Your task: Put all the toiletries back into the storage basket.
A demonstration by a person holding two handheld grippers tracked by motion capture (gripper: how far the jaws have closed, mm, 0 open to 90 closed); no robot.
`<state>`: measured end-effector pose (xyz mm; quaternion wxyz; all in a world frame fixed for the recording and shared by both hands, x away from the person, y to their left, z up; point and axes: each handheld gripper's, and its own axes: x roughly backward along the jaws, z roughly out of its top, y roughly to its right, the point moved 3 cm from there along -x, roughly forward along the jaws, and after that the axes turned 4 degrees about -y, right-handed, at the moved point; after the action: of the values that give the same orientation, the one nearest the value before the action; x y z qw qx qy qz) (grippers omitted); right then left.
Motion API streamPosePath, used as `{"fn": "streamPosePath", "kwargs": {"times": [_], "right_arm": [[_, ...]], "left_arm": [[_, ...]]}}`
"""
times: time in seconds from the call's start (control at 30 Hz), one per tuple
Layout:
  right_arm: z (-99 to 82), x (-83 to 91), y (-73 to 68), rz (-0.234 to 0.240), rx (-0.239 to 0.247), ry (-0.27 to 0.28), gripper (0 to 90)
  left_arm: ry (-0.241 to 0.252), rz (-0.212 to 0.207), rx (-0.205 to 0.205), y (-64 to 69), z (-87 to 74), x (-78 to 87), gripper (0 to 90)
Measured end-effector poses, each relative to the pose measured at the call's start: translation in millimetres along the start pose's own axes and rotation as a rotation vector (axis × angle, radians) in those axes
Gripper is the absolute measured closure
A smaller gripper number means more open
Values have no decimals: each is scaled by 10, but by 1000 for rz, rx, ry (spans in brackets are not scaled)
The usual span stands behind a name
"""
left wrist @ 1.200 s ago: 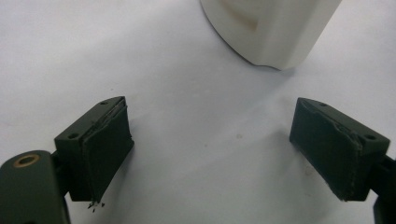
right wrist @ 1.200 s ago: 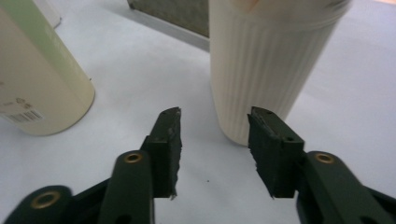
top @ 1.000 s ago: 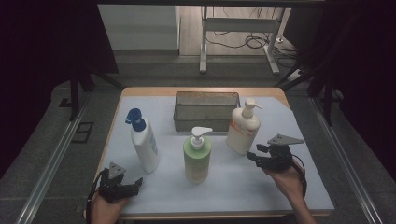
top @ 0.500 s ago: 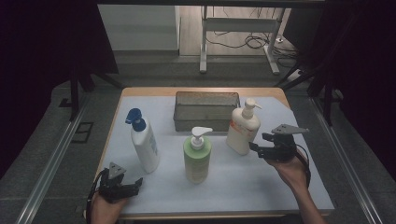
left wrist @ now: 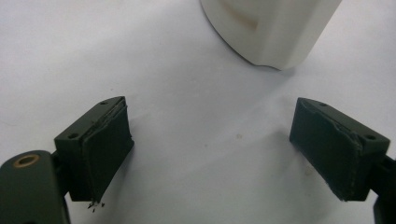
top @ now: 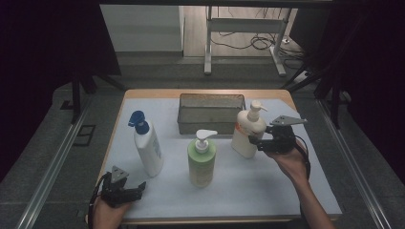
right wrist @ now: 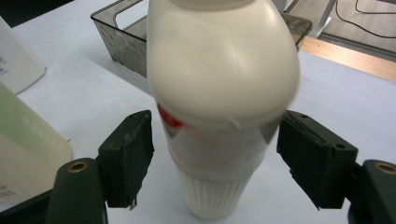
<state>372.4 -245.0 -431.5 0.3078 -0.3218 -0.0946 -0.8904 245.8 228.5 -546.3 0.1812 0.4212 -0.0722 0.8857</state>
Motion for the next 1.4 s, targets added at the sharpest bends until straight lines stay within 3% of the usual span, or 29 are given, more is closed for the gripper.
{"fn": "streamPosePath", "kwargs": {"times": [0.2, 0.67, 1.0, 1.4], "right_arm": [[71, -124, -28, -6, 34, -23, 269], [136, -288, -19, -6, 35, -38, 309], [126, -259, -31, 17, 20, -28, 355], [166, -185, -110, 1, 30, -37, 369]], "left_arm": [[0, 0, 0, 0, 0, 0, 124], [-1, 0, 0, -1, 0, 0, 124], [-1, 0, 0, 0, 0, 0, 124], [-1, 0, 0, 0, 1, 0, 124]]}}
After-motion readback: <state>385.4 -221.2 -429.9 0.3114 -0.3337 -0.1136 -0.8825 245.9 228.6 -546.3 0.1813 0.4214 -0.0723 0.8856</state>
